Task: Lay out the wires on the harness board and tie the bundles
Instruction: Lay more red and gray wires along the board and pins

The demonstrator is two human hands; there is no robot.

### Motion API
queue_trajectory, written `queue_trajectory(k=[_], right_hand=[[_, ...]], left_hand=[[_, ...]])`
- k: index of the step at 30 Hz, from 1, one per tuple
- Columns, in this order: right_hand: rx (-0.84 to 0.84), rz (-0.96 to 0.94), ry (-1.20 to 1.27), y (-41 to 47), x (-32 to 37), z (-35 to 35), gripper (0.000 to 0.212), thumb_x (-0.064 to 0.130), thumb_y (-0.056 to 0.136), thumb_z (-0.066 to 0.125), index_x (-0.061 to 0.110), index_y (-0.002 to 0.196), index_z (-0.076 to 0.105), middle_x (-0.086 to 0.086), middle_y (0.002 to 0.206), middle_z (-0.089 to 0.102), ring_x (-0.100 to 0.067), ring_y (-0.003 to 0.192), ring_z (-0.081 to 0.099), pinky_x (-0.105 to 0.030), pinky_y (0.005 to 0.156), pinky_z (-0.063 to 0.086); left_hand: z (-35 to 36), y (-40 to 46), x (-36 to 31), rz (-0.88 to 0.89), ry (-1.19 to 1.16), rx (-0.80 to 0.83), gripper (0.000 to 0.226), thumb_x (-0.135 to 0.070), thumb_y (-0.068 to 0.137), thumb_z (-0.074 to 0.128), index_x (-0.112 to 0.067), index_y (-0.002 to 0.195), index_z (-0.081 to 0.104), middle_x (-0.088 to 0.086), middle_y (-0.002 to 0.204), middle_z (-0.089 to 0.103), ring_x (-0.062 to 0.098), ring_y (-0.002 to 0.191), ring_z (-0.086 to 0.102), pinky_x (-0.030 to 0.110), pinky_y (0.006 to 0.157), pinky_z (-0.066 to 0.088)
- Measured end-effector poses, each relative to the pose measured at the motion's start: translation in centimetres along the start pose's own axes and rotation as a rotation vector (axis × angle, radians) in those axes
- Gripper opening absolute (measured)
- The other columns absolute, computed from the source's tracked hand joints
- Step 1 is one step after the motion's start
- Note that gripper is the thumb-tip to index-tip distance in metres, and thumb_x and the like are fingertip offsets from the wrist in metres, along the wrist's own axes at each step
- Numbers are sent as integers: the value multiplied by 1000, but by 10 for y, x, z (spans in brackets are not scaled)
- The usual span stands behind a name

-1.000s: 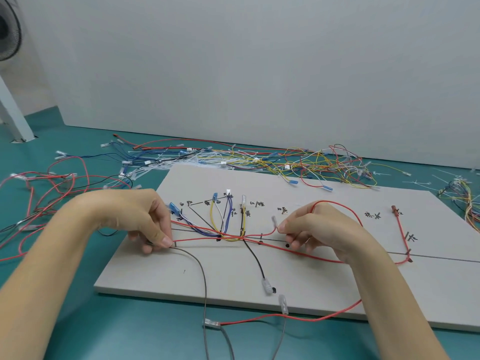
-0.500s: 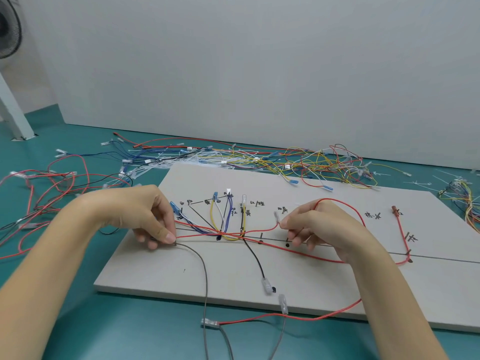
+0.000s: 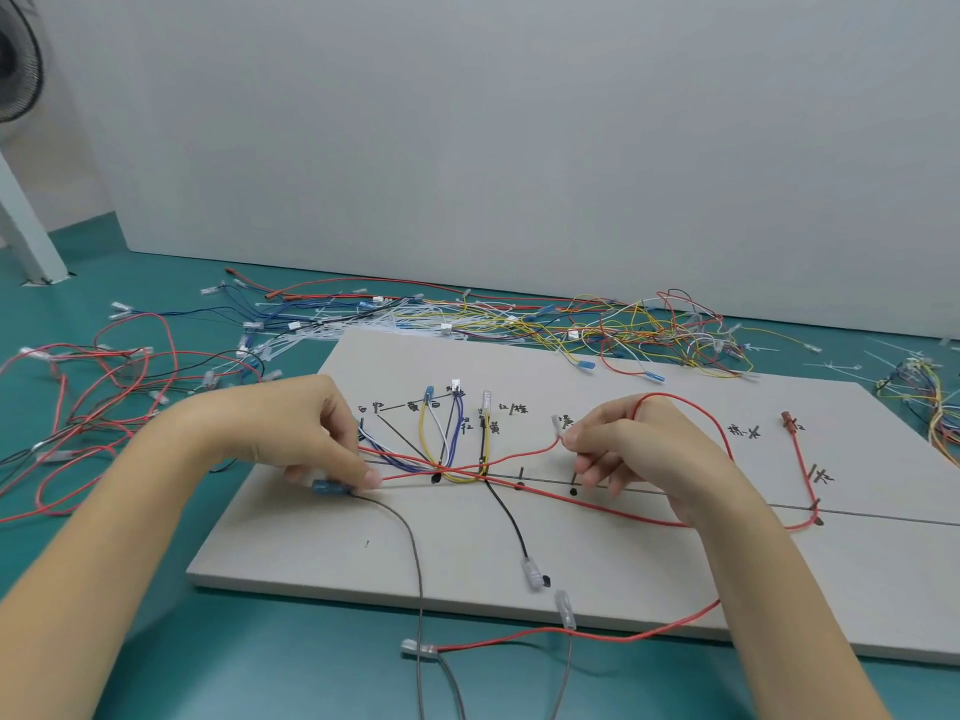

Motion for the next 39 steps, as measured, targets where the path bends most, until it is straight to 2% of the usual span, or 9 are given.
queue_trajectory(k=[4, 9, 12, 17, 24, 27, 29, 32, 39], right_hand=[[-33, -32, 31, 1, 2, -1, 7, 1, 85, 66, 1, 79, 69, -9, 56, 66, -17, 45, 61, -19, 38, 42], [-67, -73, 57, 1, 6, -2, 9, 0, 86, 65, 2, 78, 69, -8, 56, 66, -16, 45, 61, -20, 38, 43], [-80, -87, 65, 1, 7, -2, 8, 0, 86, 64, 2, 79, 68, -7, 55, 66, -15, 44, 60, -19, 38, 42], [-74, -77, 54, 2, 7, -2, 8, 0, 86, 65, 2, 79, 68, -8, 56, 66, -16, 45, 61, -19, 38, 43], [59, -14, -24, -2, 3, 2, 7, -5, 78, 64, -6, 75, 70, -16, 56, 64, -21, 43, 58, -21, 37, 40], [96, 6, -41, -3, 2, 4, 7, -5, 76, 64, -5, 72, 70, -16, 54, 62, -21, 40, 55, -20, 36, 38], [97, 15, -51, -3, 0, 6, 9, -6, 75, 63, -4, 69, 70, -16, 53, 62, -21, 39, 55, -19, 36, 38], [71, 18, -47, 1, -2, 9, 11, -7, 75, 61, -5, 69, 69, -18, 54, 62, -22, 39, 56, -19, 36, 38], [-48, -54, 76, 11, 10, 16, 10, -7, 77, 58, -5, 74, 67, -15, 52, 63, -20, 38, 57, -17, 35, 39]], left_hand=[[8, 8, -21, 34, -1, -116, 34, -55, 67, 80, -22, 60, 72, -4, 49, 59, 7, 41, 46, 14, 44, 37], [13, 16, -50, 189, 23, -254, 18, -41, 69, 83, -30, 62, 71, -14, 60, 66, -3, 50, 52, 12, 53, 42], [15, 17, -54, 245, -20, -279, 13, -33, 71, 82, -33, 65, 70, -14, 64, 66, -3, 44, 48, 11, 50, 40], [10, 19, -54, 279, -103, -322, 16, -24, 74, 81, -35, 66, 71, -12, 65, 67, -1, 43, 48, 10, 48, 38], [19, 23, -57, 289, -118, -255, 29, -11, 84, 70, -39, 76, 74, -8, 78, 69, 7, 58, 57, 20, 55, 46], [22, 23, -59, 294, -124, -272, 37, -4, 83, 64, -39, 77, 76, -18, 81, 64, 7, 62, 59, 23, 63, 47], [27, 24, -60, 293, -123, -284, 33, -8, 79, 63, -37, 74, 76, -20, 83, 60, 3, 61, 59, 20, 61, 46], [32, 27, -63, 298, -93, -332, 6, -32, 75, 73, -34, 70, 75, -22, 83, 59, -1, 63, 56, 20, 63, 43], [28, 34, -62, 265, -122, -409, 15, -42, 69, 83, -30, 63, 75, -24, 68, 62, -3, 66, 56, 23, 62, 42]])
Point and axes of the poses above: each hand's wrist, its own y-axis towards the middle knuckle, its own z-axis out of the palm, x = y × z, the point moved 9 cm from there along y, towards the middle knuckle
